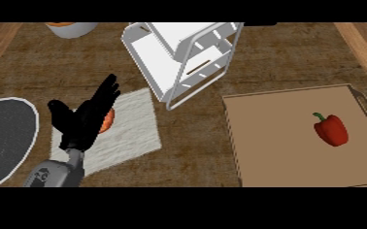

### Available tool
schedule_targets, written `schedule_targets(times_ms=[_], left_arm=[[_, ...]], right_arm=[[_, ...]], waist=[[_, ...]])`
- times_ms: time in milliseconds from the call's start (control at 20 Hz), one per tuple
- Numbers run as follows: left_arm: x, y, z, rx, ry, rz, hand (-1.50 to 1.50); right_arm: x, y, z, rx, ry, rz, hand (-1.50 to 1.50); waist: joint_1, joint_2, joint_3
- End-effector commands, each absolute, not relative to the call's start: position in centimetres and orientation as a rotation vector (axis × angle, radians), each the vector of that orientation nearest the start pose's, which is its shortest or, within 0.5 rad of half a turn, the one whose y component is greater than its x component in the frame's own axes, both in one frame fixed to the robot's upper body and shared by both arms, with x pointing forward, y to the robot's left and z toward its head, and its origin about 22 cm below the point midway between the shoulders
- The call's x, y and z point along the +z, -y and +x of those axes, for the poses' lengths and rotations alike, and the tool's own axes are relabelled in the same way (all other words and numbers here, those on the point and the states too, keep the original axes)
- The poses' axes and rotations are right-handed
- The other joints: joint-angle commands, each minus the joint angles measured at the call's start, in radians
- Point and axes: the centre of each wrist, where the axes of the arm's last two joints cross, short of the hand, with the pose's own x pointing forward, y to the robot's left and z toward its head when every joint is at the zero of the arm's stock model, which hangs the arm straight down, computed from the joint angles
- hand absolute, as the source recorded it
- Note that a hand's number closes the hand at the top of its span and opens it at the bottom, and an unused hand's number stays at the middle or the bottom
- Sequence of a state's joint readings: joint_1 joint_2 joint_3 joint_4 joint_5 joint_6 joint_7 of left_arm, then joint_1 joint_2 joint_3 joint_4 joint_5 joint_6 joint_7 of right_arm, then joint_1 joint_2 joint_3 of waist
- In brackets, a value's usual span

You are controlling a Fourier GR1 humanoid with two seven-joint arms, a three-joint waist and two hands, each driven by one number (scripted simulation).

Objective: Pick the bell pepper from the tray and place it in the tiered basket

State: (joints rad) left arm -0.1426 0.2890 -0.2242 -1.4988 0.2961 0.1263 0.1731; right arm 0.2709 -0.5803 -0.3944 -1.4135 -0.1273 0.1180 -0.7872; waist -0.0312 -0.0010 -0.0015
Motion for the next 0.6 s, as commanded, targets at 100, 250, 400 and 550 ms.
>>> schedule_targets(times_ms=[100, 250, 400, 550], left_arm=[[2.4, -23.4, 26.9, -0.123, 1.378, -0.083, 0.0], [3.1, -23.0, 27.6, -0.12, 1.396, -0.094, 0.0], [2.2, -23.0, 27.6, -0.131, 1.393, -0.083, 0.0], [0.9, -22.4, 25.7, -0.146, 1.385, -0.096, 0.0]], right_arm=[[7.9, 48.2, 11.3, 0.553, 1.72, -0.987, -1.5], [9.7, 46.0, 11.1, 0.605, 1.589, -1.104, -1.5], [10.6, 41.2, 10.9, 0.586, 1.526, -1.1, -1.5], [12.1, 37.5, 10.9, 0.591, 1.473, -1.076, -1.5]], waist=[[0.001, -0.002, -0.003], [0.0, 0.0, -0.005], [0.007, 0.002, -0.005], [0.028, 0.001, -0.002]])
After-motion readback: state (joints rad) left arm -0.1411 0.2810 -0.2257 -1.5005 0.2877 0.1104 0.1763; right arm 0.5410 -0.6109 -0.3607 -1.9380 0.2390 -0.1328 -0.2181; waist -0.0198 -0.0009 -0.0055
